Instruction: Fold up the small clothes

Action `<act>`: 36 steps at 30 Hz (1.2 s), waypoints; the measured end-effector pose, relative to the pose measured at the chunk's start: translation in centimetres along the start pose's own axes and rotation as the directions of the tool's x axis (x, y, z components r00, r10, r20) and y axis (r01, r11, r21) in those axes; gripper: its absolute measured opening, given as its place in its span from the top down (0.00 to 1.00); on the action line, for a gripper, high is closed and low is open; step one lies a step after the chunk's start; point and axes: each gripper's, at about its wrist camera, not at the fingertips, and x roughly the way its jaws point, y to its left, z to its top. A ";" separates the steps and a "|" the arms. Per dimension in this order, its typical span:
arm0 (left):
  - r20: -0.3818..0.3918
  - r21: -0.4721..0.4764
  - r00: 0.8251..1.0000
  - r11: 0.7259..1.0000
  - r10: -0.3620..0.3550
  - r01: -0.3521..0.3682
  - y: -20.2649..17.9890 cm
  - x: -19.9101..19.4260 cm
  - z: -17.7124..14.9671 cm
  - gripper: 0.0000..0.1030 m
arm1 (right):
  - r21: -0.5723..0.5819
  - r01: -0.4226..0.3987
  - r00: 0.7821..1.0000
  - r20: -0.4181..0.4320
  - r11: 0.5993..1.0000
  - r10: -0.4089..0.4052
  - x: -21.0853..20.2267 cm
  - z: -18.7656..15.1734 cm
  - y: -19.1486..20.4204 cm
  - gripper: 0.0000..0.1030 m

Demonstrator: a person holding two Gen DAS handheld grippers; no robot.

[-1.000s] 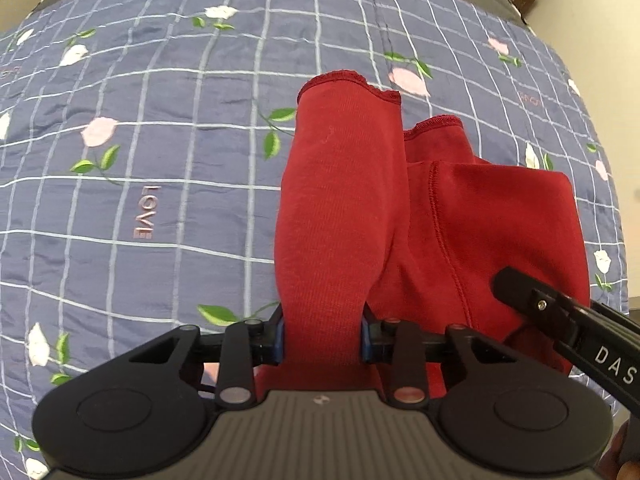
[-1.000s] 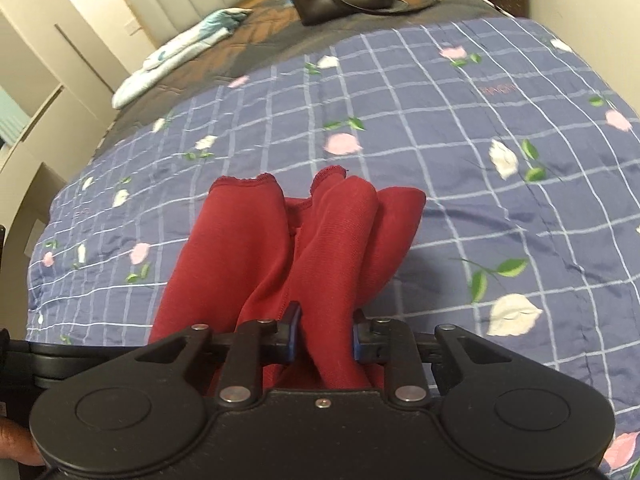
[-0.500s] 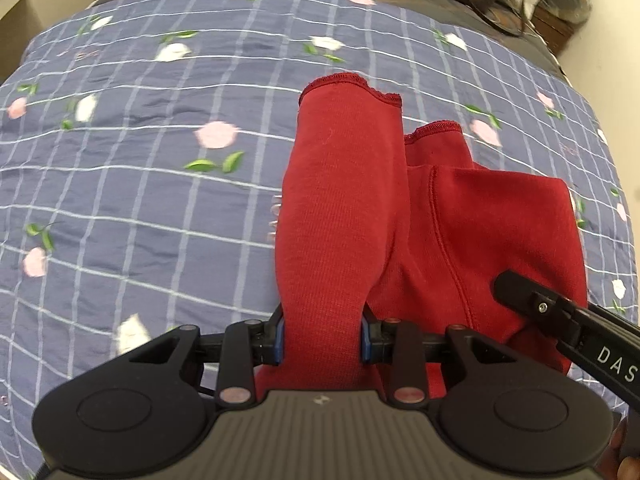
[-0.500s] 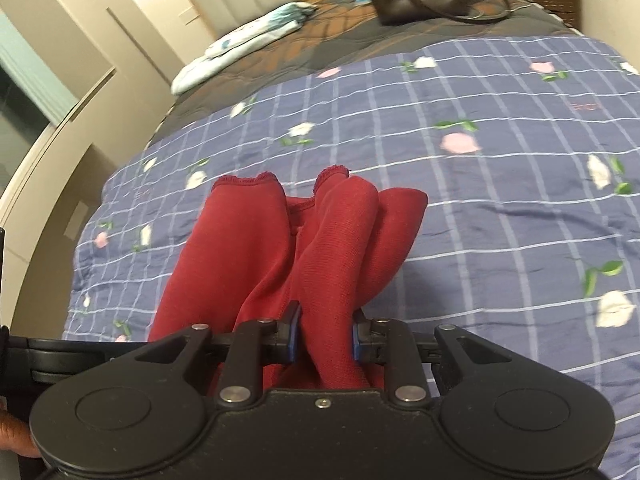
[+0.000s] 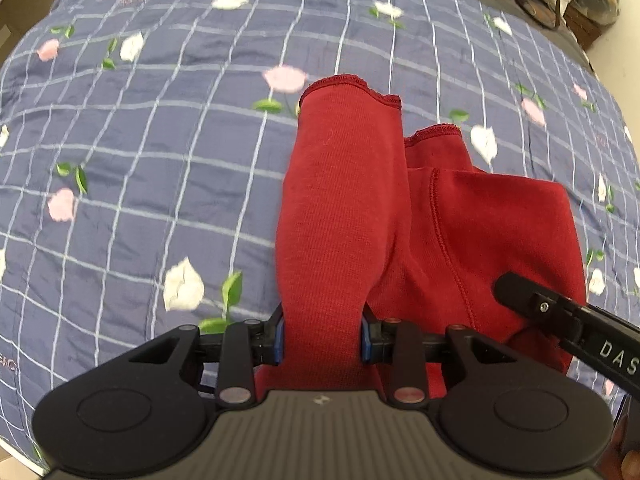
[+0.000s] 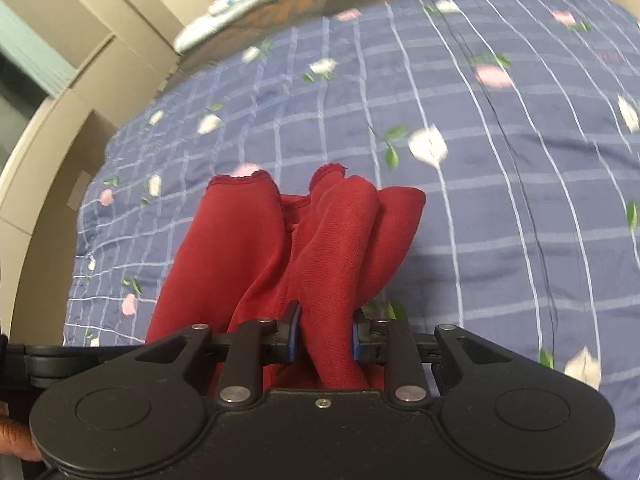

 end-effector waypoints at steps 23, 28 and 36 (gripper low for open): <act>-0.108 0.115 0.991 0.992 0.074 -0.061 -1.7 4.7 -2.6 0.32 | 0.147 0.203 0.978 -0.078 0.968 -0.194 1.0 -4.4 -5.9 0.39; -0.104 0.133 0.990 0.988 0.092 -0.078 -1.9 4.1 -2.9 0.18 | 0.161 0.211 0.977 -0.054 0.964 -0.205 0.0 -4.6 -5.8 0.18; -0.048 0.145 0.994 0.985 0.103 -0.095 -1.7 1.8 -3.0 0.08 | 0.148 0.213 0.974 0.044 0.966 -0.221 -2.9 -4.7 -4.5 0.06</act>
